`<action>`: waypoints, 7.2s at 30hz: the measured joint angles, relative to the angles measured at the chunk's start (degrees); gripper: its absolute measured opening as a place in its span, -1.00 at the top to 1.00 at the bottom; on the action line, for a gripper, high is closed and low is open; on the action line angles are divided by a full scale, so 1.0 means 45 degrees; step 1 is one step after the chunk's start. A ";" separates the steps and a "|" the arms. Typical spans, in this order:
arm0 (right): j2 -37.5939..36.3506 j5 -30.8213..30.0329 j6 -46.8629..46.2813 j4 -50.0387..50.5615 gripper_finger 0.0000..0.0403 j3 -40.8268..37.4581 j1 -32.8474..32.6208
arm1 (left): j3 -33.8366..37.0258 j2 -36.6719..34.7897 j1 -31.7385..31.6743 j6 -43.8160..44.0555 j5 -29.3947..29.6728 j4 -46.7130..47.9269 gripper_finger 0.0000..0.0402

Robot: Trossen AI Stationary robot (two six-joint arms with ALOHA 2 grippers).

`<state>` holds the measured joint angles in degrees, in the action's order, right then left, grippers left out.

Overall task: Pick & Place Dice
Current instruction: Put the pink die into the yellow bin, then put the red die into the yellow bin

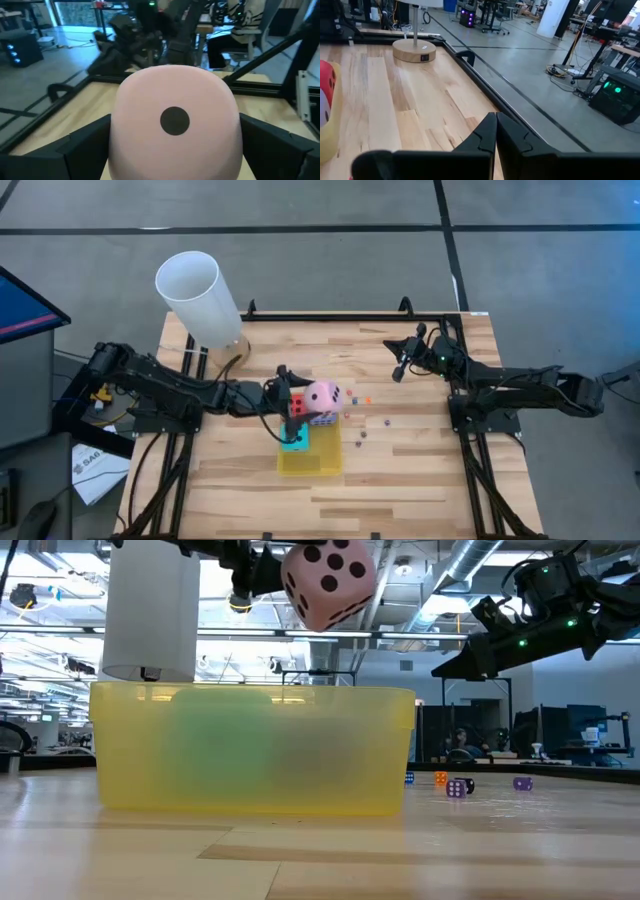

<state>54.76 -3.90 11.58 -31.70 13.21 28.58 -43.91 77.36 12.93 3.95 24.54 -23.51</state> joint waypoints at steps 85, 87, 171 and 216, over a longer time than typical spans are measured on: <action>-0.0005 0.6182 -0.1356 -0.0344 0.99 0.1080 -0.1512 | -0.2990 0.4950 0.1498 0.3852 -0.0423 0.5873 -0.89; 0.0184 0.6178 -0.1379 -0.0401 0.99 0.1333 -0.2094 | -0.2990 0.4950 0.1443 0.3855 -0.0423 0.5942 -0.89; 0.7597 0.5435 0.1858 0.6915 1.00 0.9316 -0.6540 | -0.2985 0.2230 0.1711 0.3954 0.0747 0.7958 -0.97; 0.4129 0.5455 0.1092 0.5595 1.00 0.5727 -0.4051 | -0.2985 0.2230 -0.2363 -0.1684 -0.0569 0.5884 0.39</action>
<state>73.34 20.64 16.49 -6.52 38.98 10.35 -57.34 87.39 2.30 -3.63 21.97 2.97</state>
